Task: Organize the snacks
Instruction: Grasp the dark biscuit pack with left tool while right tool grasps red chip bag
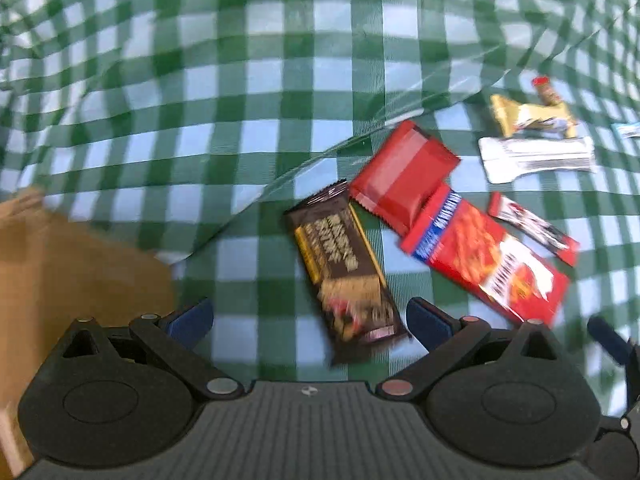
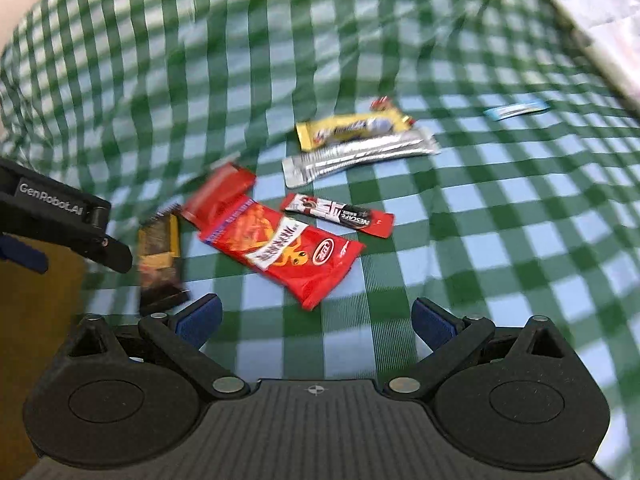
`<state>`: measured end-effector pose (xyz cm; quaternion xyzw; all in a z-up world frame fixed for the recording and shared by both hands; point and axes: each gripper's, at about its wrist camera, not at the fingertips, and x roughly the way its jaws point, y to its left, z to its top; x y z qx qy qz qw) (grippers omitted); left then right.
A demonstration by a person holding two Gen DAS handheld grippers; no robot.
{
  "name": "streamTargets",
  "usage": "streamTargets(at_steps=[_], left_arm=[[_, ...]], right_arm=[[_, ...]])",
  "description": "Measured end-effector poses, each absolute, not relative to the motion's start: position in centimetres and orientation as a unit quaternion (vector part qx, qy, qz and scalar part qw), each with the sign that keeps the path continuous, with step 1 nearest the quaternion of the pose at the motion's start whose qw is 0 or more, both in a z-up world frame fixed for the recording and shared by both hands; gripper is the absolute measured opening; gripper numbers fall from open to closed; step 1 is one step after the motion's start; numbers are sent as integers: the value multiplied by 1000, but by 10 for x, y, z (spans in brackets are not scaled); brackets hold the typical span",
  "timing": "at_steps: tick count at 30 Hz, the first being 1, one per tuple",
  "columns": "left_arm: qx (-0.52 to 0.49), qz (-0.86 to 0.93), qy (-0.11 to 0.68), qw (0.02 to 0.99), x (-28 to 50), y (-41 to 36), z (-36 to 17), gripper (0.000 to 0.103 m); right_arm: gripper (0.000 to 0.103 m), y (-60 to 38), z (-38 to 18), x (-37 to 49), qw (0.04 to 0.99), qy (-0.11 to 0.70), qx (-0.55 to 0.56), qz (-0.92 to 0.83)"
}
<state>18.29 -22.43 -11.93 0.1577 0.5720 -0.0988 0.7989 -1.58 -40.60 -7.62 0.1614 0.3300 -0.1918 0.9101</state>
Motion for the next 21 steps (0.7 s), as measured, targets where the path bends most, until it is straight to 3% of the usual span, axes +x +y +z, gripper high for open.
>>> streamTargets(at_steps=[4,8,19,21], left_arm=[[160,-100,595,781,209,-225,-155,103],[94,-113,593,791,219,-200,-159,103],[101,-114,584,798,211,-199,-158,103],[100,-109,584,798,211,-204,-158,99]], right_arm=[[101,-419,-96,24,918,345,102,-166],[103,-415,-106,44,933,331,36,-139],[103,-412,-112,53,949,288,27,-128],[101,-412,-112,53,949,288,25,-128]])
